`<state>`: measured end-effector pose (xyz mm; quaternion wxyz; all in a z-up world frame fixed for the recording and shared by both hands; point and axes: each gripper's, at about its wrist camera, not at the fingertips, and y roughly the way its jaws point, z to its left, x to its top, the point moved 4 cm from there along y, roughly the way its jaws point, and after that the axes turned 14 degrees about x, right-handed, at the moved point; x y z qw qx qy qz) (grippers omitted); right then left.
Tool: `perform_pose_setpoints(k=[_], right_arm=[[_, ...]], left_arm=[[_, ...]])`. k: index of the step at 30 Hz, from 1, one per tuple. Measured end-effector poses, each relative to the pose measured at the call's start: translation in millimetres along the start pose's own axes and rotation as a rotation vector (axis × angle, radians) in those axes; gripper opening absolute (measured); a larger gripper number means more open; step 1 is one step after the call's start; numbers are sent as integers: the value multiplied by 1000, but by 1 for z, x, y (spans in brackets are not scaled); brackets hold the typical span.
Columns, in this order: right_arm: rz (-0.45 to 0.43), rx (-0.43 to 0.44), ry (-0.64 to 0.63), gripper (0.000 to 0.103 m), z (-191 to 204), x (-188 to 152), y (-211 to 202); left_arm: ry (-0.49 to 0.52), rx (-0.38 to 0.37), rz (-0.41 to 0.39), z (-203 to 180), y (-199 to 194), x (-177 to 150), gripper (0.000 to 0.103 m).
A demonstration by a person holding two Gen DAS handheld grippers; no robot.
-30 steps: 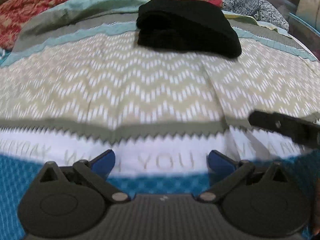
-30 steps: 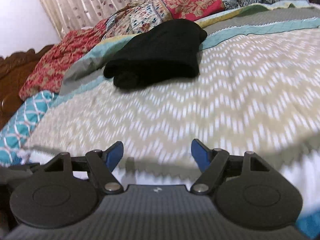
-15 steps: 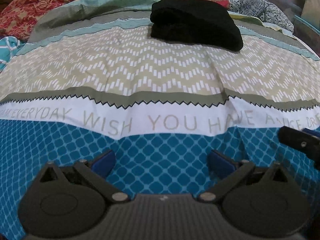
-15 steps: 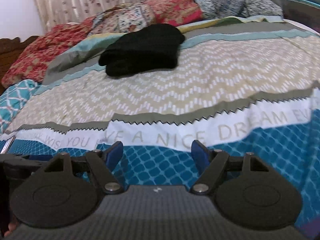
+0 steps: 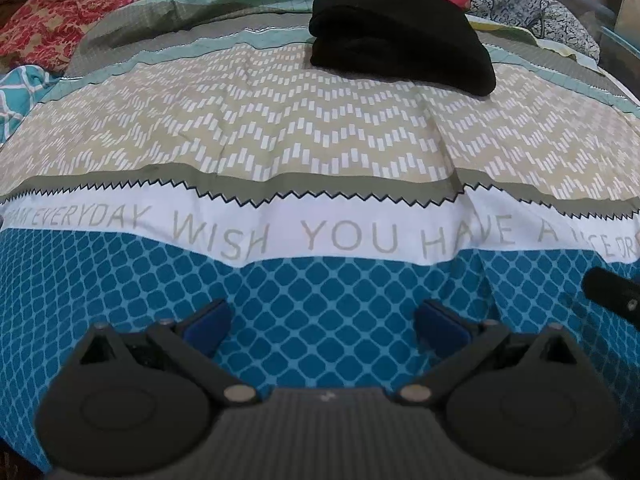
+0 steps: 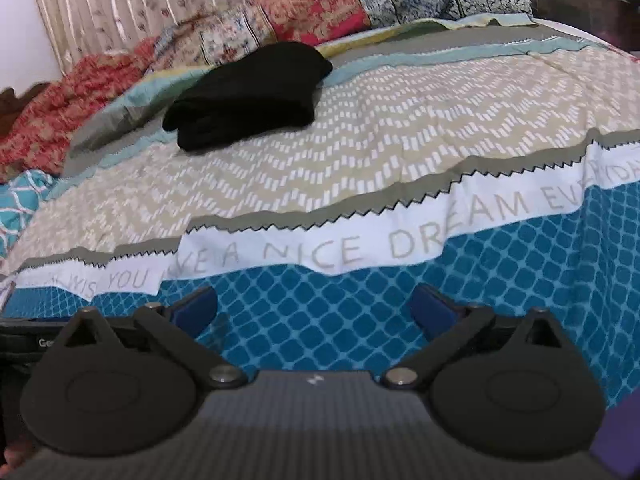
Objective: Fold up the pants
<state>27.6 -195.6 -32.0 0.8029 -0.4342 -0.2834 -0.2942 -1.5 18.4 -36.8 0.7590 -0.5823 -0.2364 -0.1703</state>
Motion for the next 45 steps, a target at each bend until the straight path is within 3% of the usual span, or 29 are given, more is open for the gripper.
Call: perform_pose_setpoints(k=[7,17,27,37,45], right_arm=[[-27,98,-75,103,-7,-1,-5],[18,4,-181,103,5,-5,3],[22,-4,-171,103,5,-5,3],[79,16,-108,103,13,-8,-5],[45,37,-60,103,10,-9,-9]], left_arm=[[12,-1,26,2,4,4,103],[19,13,21,-1,4,2,103],[23,12,24,-1,3,0,103],[14,19,58,-1,7,5,103],[9,15,51,0,8,3,103]])
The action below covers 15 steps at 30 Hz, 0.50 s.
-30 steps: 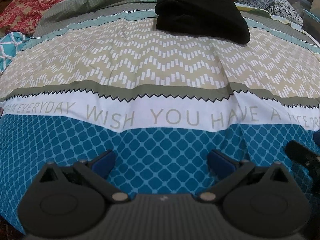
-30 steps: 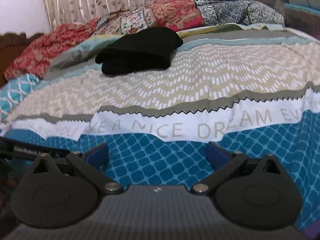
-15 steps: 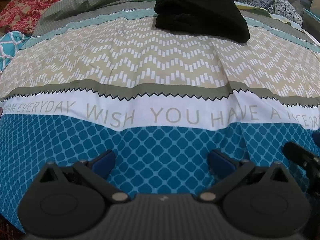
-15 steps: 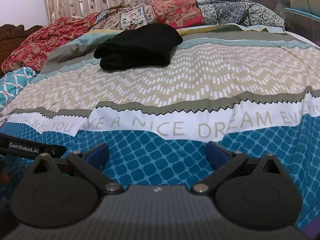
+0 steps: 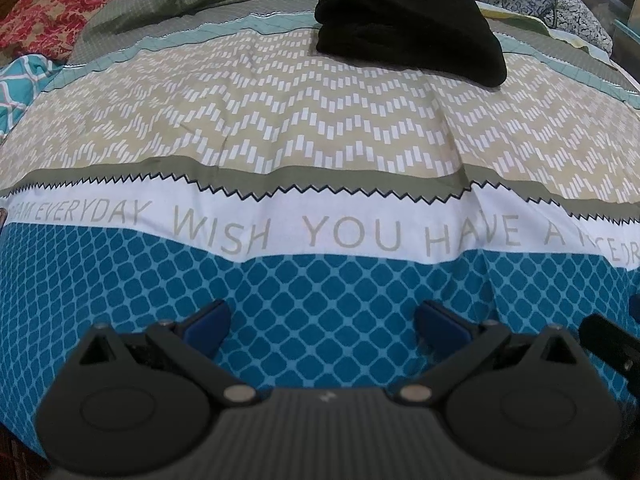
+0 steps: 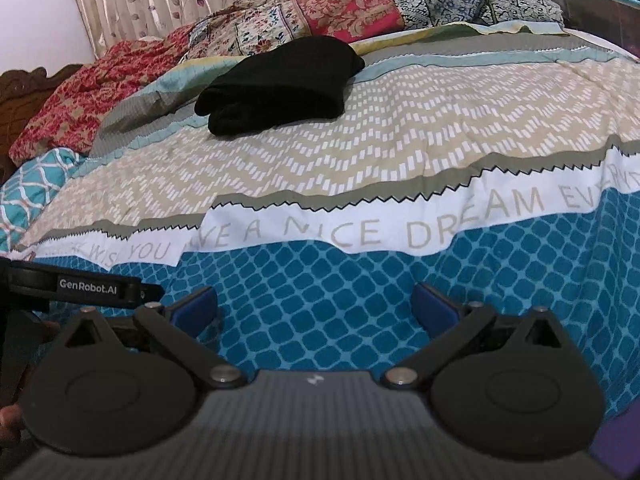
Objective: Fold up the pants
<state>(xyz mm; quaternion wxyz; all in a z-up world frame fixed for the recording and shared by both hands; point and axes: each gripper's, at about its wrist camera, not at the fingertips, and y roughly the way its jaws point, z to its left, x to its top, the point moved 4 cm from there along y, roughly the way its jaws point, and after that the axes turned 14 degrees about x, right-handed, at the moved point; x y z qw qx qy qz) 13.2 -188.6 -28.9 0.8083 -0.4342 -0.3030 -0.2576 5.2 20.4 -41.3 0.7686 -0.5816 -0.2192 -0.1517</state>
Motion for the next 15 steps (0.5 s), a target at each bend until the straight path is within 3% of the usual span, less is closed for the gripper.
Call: perform_pose_setpoints(k=[8,11,15], right_arm=[[32,41,34,103,-1,7,-6],[15,80,99,103,5,8,-18],[-19,44,78,103,21,12,-35]], left_arm=[[20,2,-2,7,-10,0,103],[18,40,-75,13,-29,2,103],[3,68,-142,19,-55,4,103]])
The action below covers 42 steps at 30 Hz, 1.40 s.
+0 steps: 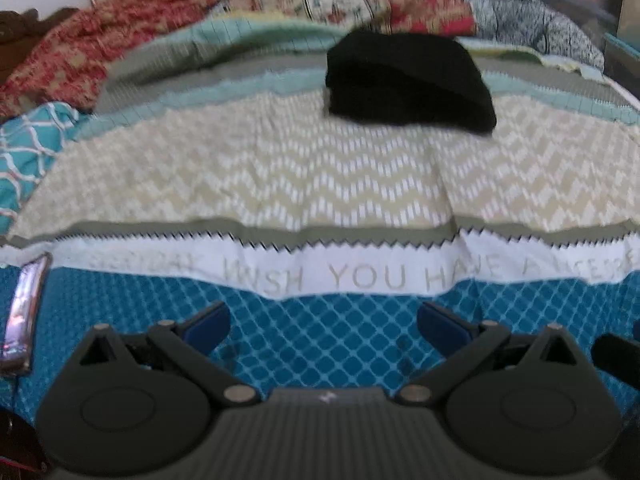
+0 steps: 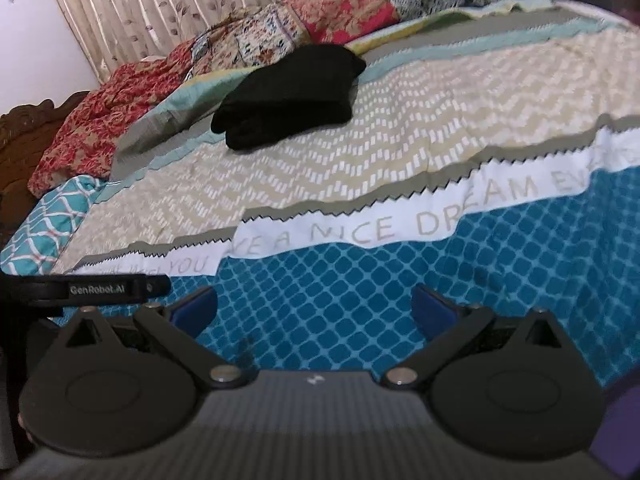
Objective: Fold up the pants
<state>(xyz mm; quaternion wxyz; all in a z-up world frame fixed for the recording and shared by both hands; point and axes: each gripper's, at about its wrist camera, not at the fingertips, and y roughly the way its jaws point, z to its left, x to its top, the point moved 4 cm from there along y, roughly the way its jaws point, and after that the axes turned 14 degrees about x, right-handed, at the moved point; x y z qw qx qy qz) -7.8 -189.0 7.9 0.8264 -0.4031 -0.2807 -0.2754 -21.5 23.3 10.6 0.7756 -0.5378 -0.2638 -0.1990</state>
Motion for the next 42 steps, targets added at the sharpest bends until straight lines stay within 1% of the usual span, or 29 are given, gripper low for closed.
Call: perform_pose_setpoints(k=[5,8,11,16,21,24,29,33,42], right_arm=[[-78,-27,-83,103,29,14,-18],[-116,-44,-84,103,35,23,-23],[-124,-43,-67,103,39,27,-23],[-107,-31,-43,103,44,23,-21],[-96,-23,-29,103,51,20,-21],[-93,-14,-23,103,54,19,-21],[-100,2,-19,103,60,20,-25],[-106,11,-14,103,64,22,-27],[-104,18,8,103,63,22,-28]], left_arm=[[4,8,-64,4,-19,9,103],[5,-8,-85,3,-28,13,103],[1,-8,-102,5,-37,14,103],[-26,-22,-81,9,-42,13,103],[-18,13,-95,12,-45,13,103],[-23,11,-96,13,-47,13,103],[-24,12,-62,15,-48,12,103],[-23,17,-53,16,-50,11,103],[-34,-20,0,17,-52,8,103]])
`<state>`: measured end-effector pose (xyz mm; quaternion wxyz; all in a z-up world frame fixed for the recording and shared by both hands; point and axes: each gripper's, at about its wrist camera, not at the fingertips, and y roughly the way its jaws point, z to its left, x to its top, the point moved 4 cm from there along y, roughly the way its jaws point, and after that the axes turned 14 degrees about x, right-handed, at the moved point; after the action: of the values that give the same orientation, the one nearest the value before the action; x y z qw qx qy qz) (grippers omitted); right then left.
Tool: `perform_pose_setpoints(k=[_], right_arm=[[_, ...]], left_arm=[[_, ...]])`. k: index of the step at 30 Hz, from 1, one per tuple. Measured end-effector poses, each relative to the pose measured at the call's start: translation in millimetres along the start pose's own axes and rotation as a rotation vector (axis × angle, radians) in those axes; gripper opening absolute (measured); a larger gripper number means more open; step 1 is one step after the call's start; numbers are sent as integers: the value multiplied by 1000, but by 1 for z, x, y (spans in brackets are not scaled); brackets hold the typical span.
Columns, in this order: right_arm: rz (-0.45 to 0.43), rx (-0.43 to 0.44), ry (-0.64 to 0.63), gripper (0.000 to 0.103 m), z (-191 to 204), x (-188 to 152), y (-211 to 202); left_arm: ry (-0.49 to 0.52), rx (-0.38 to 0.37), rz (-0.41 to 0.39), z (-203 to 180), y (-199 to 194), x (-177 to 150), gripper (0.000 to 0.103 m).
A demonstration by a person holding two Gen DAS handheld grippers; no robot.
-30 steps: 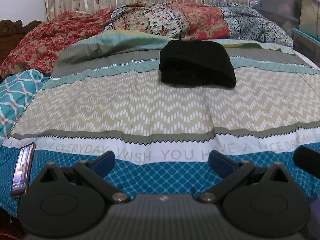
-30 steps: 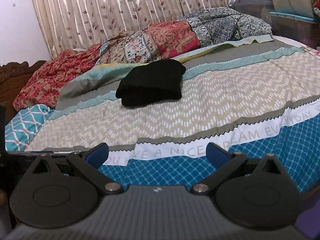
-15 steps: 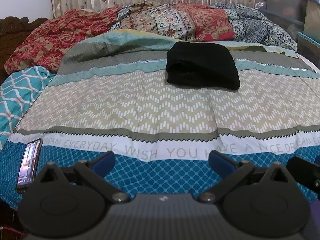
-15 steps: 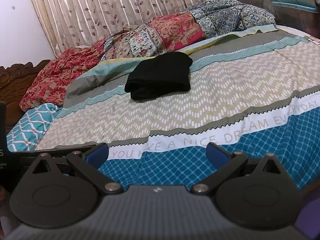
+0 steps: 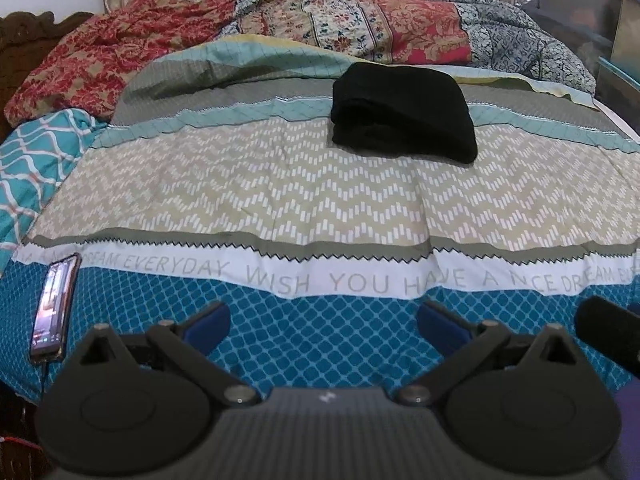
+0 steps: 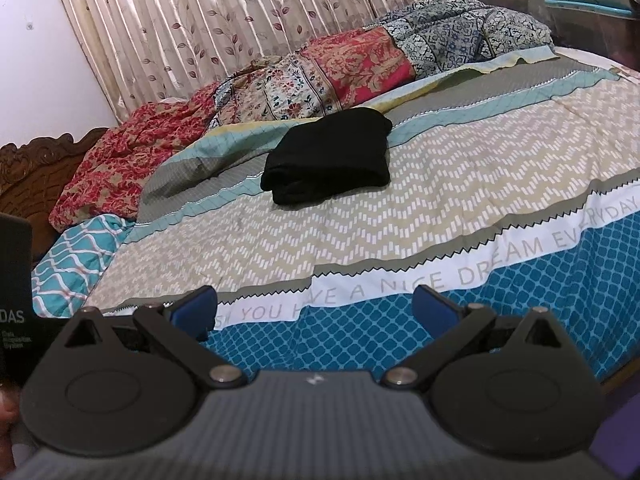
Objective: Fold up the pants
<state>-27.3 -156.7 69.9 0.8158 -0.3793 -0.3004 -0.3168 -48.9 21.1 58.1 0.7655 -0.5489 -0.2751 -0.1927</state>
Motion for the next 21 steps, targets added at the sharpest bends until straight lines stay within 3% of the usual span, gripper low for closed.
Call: perform_pose_setpoints(k=[21], right_arm=[[31,9,52,103,-7,-4,3]], left_arm=[[25,-17,55,-7,5,-9,103]])
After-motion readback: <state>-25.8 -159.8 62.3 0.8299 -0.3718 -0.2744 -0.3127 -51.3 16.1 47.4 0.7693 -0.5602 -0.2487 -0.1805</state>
